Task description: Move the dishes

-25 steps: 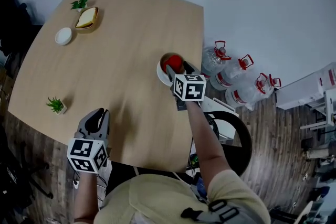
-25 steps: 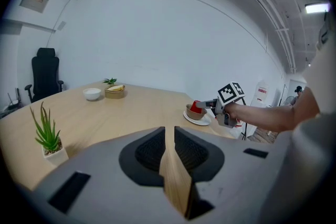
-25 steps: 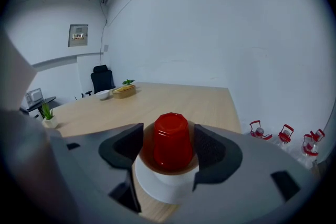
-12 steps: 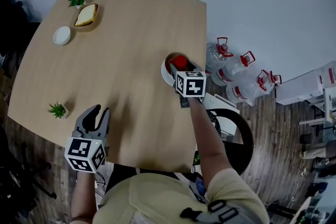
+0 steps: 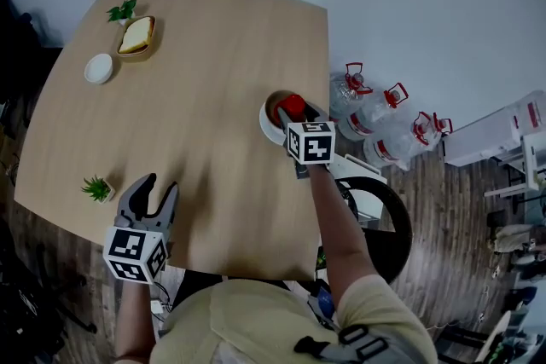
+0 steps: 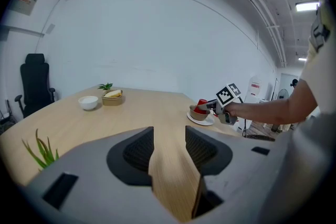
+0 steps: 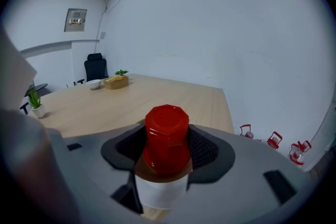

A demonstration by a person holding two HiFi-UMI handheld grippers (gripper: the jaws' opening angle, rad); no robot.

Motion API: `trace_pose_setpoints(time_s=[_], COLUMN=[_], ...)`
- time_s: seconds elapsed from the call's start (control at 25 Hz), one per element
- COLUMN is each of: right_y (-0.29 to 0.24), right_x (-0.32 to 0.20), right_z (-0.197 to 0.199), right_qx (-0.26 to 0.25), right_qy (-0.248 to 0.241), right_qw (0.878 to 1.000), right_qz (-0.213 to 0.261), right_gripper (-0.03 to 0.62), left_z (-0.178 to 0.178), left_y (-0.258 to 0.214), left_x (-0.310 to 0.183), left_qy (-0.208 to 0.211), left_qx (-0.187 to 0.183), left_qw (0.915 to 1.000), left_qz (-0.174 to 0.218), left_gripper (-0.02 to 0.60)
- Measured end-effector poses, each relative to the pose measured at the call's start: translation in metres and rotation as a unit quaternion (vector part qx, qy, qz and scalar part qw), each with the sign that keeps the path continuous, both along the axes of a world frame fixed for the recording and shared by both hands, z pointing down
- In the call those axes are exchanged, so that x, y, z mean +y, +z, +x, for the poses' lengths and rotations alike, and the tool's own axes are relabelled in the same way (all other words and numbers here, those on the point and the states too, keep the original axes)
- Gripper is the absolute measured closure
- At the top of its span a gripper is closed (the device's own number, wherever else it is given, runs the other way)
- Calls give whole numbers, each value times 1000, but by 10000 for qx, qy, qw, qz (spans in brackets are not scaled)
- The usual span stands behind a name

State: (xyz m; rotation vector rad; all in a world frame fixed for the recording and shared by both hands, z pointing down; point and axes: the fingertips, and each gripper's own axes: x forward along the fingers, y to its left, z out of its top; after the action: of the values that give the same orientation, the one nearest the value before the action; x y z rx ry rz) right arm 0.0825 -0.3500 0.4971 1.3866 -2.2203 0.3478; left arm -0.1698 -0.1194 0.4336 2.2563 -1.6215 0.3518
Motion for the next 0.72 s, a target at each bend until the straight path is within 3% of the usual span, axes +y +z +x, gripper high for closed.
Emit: trace_pose_setpoints(time_s=[0.36,0.72], right_y=[-58,-92], right_x=[20,70], right_z=[10,6], right_qx=[-498,-1841], right_qy=[134,96], right_qw=[9973,9825], right_qz=[526,275], right_gripper=[338,338], left_z=[-10,9], left_y=[-19,-44], left_x=[-3,-5], left_qy=[3,605], left_qx=[142,-132], left_qw=[9995,9954], left_qz=[284,732], left_gripper=[399,379])
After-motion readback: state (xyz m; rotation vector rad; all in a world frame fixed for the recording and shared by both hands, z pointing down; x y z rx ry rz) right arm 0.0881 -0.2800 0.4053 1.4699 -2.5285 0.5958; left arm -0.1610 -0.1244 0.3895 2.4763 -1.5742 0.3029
